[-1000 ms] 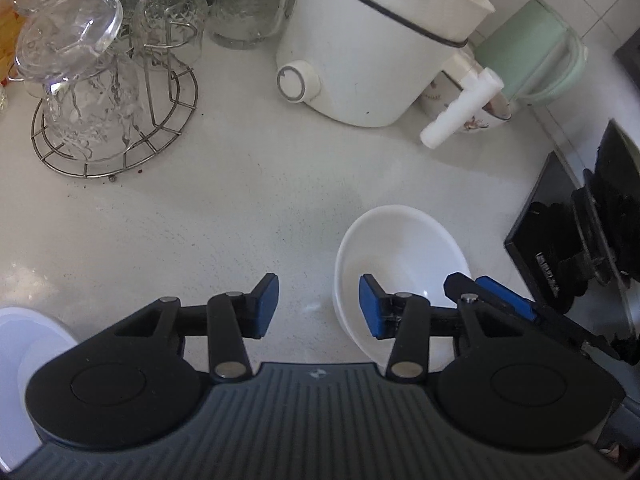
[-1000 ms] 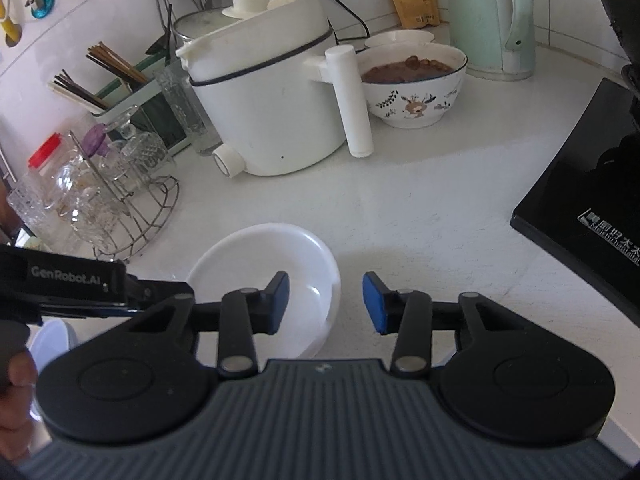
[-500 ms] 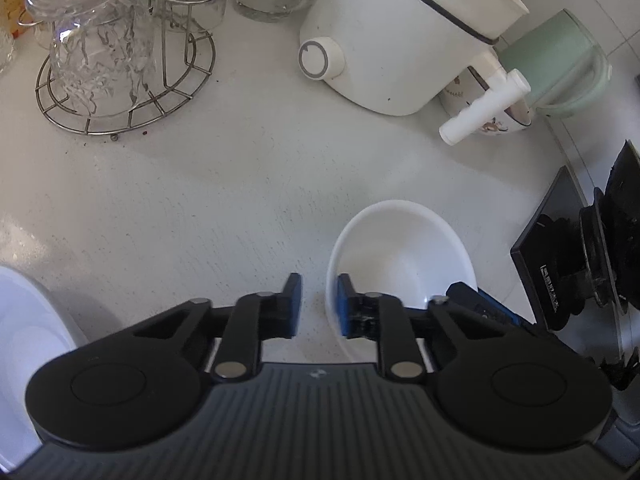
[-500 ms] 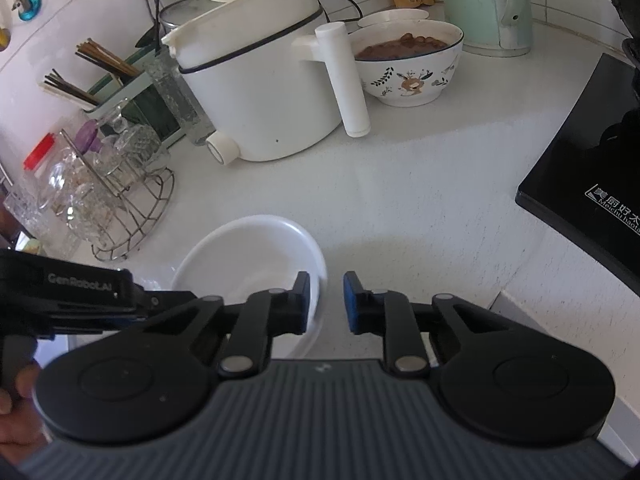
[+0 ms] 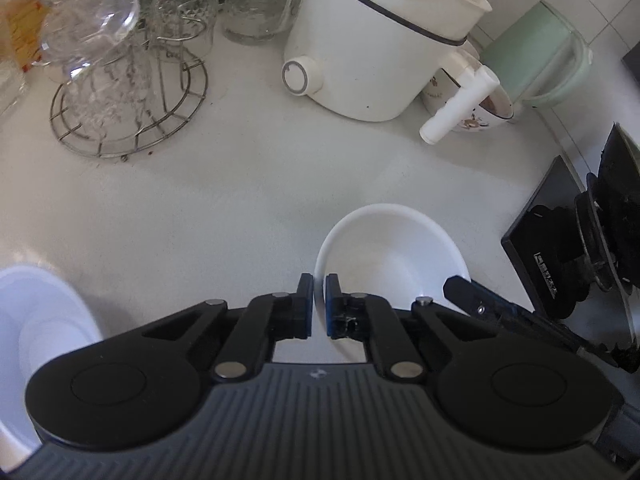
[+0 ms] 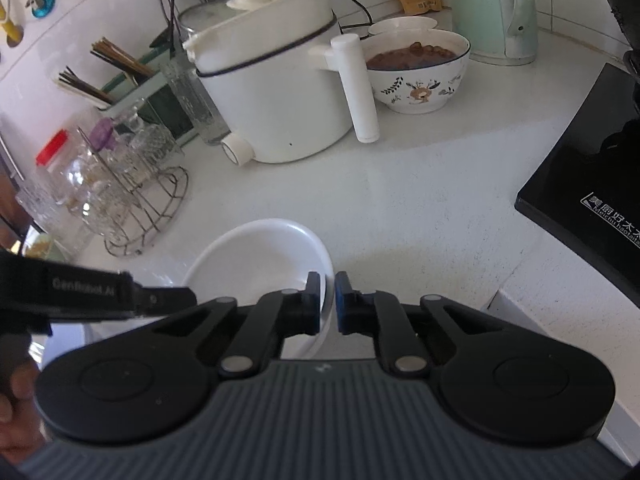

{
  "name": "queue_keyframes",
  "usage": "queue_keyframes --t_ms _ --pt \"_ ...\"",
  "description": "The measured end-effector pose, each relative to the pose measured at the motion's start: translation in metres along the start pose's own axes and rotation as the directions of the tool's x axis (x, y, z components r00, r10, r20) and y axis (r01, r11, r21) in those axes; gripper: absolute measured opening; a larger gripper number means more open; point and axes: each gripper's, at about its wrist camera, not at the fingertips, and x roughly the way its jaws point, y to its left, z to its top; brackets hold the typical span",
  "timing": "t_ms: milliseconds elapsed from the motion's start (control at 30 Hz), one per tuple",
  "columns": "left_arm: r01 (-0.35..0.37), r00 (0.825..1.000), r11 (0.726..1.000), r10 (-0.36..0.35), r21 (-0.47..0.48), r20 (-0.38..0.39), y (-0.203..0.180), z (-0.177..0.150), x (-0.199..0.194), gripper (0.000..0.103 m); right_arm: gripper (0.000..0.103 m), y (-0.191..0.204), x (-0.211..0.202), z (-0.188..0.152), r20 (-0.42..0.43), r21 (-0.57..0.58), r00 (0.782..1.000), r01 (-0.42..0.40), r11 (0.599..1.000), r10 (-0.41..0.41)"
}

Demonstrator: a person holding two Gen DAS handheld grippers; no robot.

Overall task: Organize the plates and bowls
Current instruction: 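Close the left tool on the white bowl's rim, then carry the white bowl with the left tool into the light blue bowls, release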

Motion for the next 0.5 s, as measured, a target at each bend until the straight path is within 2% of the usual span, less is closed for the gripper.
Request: queue_keyframes --t_ms 100,333,500 --pt "0.006 1.0 0.999 -0.006 -0.036 0.006 0.0 -0.007 -0.014 0.007 0.01 0.002 -0.01 0.002 0.002 0.001 1.0 -0.016 1.0 0.016" --pt "-0.024 1.0 0.999 0.025 -0.035 0.019 -0.006 -0.025 -0.041 0.007 0.01 0.01 -0.035 -0.005 -0.004 0.029 1.0 -0.026 0.999 0.027" --pt "-0.019 0.999 0.997 0.022 -0.074 0.034 -0.002 -0.032 -0.064 0.007 0.01 0.015 -0.049 -0.005 -0.008 0.032 0.998 -0.054 0.998 0.055"
